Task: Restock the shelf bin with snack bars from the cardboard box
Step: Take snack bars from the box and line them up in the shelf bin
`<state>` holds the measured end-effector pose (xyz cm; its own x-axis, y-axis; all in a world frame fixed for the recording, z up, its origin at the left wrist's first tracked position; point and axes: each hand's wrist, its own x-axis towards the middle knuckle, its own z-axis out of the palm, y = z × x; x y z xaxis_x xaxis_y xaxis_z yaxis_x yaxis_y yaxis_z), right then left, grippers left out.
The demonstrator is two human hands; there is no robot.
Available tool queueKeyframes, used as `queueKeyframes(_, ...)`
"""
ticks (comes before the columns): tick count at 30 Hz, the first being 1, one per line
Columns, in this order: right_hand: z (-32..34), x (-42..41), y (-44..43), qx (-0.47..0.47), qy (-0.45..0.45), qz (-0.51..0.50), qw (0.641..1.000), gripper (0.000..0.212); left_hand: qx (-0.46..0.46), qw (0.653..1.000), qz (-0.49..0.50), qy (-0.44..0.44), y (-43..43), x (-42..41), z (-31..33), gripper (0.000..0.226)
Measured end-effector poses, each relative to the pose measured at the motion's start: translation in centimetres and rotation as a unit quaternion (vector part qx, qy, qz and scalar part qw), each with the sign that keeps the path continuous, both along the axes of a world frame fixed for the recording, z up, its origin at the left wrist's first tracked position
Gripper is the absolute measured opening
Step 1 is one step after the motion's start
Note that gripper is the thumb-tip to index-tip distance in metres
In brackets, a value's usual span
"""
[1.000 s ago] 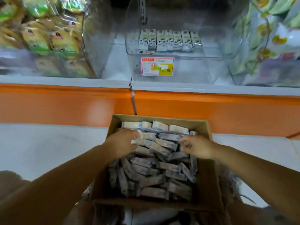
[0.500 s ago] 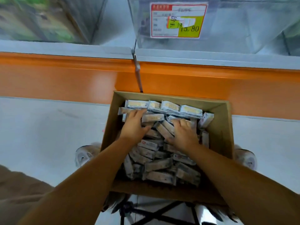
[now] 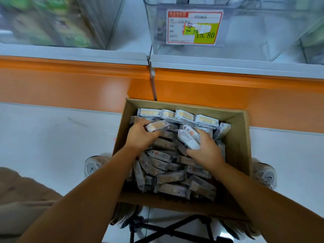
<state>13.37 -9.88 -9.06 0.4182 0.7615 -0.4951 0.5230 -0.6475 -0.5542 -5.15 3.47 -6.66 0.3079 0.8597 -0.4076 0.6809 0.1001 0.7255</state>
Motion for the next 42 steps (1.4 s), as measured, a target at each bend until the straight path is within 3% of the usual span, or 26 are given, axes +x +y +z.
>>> queueKeyframes(6, 5.5, -0.4, 0.0, 0.099, 0.104, -0.092, 0.985, 0.078, -0.116, 0.987, -0.1, -0.056, -0.5, 1.3, 3.8, 0.031)
queueKeyframes(8, 7.6, -0.9, 0.6, 0.13, 0.117, -0.078, 0.982, 0.062, -0.144, 0.978, -0.117, -0.091, -1.1, 2.6, 5.6, 0.029)
queueKeyframes(10, 10.0, -1.3, 1.0, 0.15, 0.119, -0.062, 0.98, 0.047, -0.154, 0.969, -0.104, -0.163, -1.5, 3.6, 7.1, 0.052)
queueKeyframes(13, 13.2, -1.5, 1.4, 0.186, 0.152, -0.056, 0.969, 0.043, -0.203, 0.941, -0.016, -0.272, -1.9, 4.6, 9.9, 0.064)
queueKeyframes(15, 15.4, -1.9, 1.7, 0.207, 0.179, -0.047, 0.961, 0.043, -0.24, 0.914, 0.041, -0.324, -2.1, 5.0, 12.0, 0.055)
queueKeyframes(17, 17.2, -2.0, 1.8, 0.228, 0.19, -0.038, 0.954, 0.048, -0.242, 0.909, 0.035, -0.337, -2.1, 5.0, 14.0, 0.027)
queueKeyframes(19, 18.6, -1.8, 2.0, 0.242, 0.208, -0.037, 0.947, 0.059, -0.247, 0.907, 0.011, -0.341, -2.0, 4.8, 16.0, 0.026)
queueKeyframes(21, 20.1, -1.4, 2.2, 0.238, 0.214, -0.03, 0.947, 0.059, -0.238, 0.908, -0.007, -0.344, -1.6, 4.5, 17.7, 0.028)
queueKeyframes(26, 25.2, 0.4, 3.0, 0.244, 0.207, 0.007, 0.947, 0.035, -0.174, 0.928, -0.072, -0.322, 0.3, 3.5, 22.5, 0.028)
queueKeyframes(30, 29.2, 2.1, 3.5, 0.246, 0.162, 0.046, 0.955, 0.032, -0.073, 0.953, -0.097, -0.279, 1.9, 2.9, 26.3, 0.025)
queueKeyframes(34, 31.0, 2.5, 3.3, 0.252, 0.084, 0.056, 0.962, 0.033, -0.029, 0.948, -0.107, -0.298, 2.5, 3.5, 27.6, 0.039)
queueKeyframes(38, 30.5, 1.0, 4.0, 0.291, -0.032, 0.085, 0.952, 0.037, -0.019, 0.941, -0.075, -0.329, 2.2, 5.0, 27.3, 0.057)
queueKeyframes(42, 30.3, 0.3, 5.1, 0.312, 0.013, 0.083, 0.947, 0.024, -0.007, 0.944, -0.033, -0.327, 3.2, 5.5, 27.0, 0.057)
